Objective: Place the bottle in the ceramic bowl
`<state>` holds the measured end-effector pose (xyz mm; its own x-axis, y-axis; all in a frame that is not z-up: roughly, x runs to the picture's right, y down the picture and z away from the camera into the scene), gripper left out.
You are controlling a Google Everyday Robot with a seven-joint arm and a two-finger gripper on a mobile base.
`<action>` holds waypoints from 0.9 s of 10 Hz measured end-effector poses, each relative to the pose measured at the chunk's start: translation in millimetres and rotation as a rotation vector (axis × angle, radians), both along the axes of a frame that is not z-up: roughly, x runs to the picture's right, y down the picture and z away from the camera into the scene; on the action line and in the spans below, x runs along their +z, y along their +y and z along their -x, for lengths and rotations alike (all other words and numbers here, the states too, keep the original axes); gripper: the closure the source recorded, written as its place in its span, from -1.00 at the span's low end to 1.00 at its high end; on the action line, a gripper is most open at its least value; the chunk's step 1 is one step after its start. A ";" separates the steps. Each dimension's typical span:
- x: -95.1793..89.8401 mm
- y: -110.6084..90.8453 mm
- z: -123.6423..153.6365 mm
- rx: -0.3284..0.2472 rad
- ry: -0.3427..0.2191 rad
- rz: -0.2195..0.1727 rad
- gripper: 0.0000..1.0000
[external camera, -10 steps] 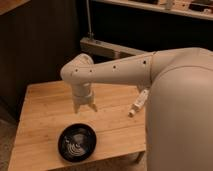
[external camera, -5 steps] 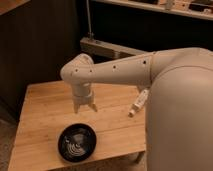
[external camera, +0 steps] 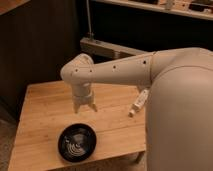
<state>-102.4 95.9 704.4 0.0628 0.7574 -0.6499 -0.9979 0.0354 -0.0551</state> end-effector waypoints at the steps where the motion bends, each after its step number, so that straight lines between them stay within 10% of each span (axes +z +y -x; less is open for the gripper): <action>1: 0.0 0.0 0.0 0.000 0.000 0.000 -0.30; 9: 5.0 -1.9 -13.6 0.045 0.027 -0.012 -0.30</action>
